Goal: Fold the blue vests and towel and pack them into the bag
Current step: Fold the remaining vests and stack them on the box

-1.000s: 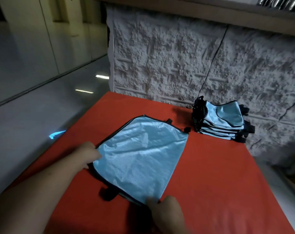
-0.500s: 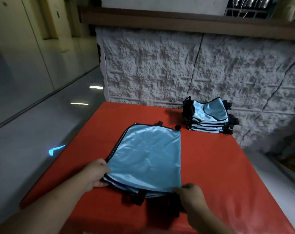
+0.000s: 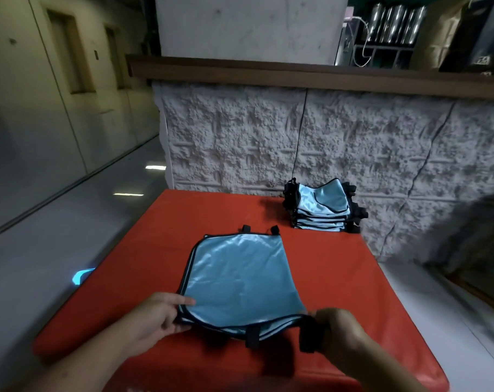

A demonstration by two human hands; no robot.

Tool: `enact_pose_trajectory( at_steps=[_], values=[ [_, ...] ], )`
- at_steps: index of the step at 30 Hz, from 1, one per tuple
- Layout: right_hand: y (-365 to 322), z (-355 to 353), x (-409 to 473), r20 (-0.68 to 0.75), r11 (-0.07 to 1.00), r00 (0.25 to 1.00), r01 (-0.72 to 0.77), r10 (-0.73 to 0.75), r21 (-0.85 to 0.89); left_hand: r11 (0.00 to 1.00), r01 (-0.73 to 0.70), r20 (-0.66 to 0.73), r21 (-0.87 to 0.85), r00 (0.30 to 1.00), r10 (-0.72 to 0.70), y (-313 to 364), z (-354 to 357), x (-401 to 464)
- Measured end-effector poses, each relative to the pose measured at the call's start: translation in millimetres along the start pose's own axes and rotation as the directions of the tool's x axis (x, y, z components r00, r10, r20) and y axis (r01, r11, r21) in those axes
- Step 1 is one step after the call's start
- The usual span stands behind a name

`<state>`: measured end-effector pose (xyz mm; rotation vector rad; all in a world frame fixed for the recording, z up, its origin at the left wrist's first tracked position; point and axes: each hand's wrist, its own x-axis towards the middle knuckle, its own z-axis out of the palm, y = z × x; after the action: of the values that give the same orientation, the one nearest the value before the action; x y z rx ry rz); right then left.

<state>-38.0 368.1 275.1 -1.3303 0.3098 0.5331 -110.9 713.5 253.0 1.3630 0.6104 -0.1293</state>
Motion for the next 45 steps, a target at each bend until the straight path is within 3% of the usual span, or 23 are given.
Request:
enact_pose_trajectory(
  at_steps=[2,5,7,11,15,21,24,27,30,33,38,39,42,45],
  values=[
    [-8,-3,-10,0.136,0.997,0.988,0.071,-0.074,0.023,0.991,-0.057,0.088,0.124,0.995,0.046,-2,0,-7],
    [-6,-11,-11,0.303,0.963,0.931,0.247,-0.203,-0.112,0.911,-0.182,0.055,0.369,0.983,0.174,-11,-3,-1],
    [-6,-12,-8,0.327,0.911,0.902,0.359,-0.282,-0.202,0.818,-0.251,0.055,0.518,0.964,0.261,-15,-4,3],
    [-11,-6,-16,0.356,0.771,0.822,0.553,-0.444,-0.317,0.732,-0.359,0.088,0.579,0.92,0.382,-22,-3,8],
    [-7,-12,-11,0.308,0.778,0.852,0.516,-0.423,-0.359,0.675,-0.349,0.031,0.65,0.9,0.435,-9,2,-4],
    [-2,-22,-1,0.195,0.686,0.88,0.463,-0.434,-0.562,0.576,-0.403,0.135,0.711,0.882,0.451,-5,-2,-5],
    [-5,-20,-1,0.136,0.636,0.885,0.419,-0.445,-0.648,0.384,-0.44,0.174,0.812,0.81,0.559,2,1,-3],
    [-10,-18,0,0.186,0.472,0.844,0.449,-0.503,-0.759,0.198,-0.468,0.255,0.861,0.735,0.628,10,1,-1],
    [-13,-22,1,0.233,0.27,0.791,0.445,-0.566,-0.854,0.104,-0.512,0.357,0.853,0.716,0.6,18,-2,-2],
    [-18,-24,-4,0.307,0.246,0.782,0.497,-0.543,-0.832,0.135,-0.509,0.369,0.85,0.759,0.537,22,-7,-9],
    [-22,-31,-9,0.382,0.244,0.846,0.487,-0.373,-0.839,0.26,-0.518,0.393,0.815,0.823,0.41,25,-18,-20],
    [-23,-32,-8,0.4,0.262,0.85,0.495,-0.342,-0.828,0.278,-0.516,0.401,0.81,0.834,0.38,28,-19,-21],
    [-27,-31,-5,0.363,0.464,0.87,0.487,-0.334,-0.74,0.349,-0.491,0.402,0.798,0.866,0.298,36,-20,-18],
    [-34,-28,-1,0.414,0.502,0.852,0.524,-0.321,-0.688,0.412,-0.499,0.429,0.762,0.867,0.254,41,-16,-8]
  ],
)
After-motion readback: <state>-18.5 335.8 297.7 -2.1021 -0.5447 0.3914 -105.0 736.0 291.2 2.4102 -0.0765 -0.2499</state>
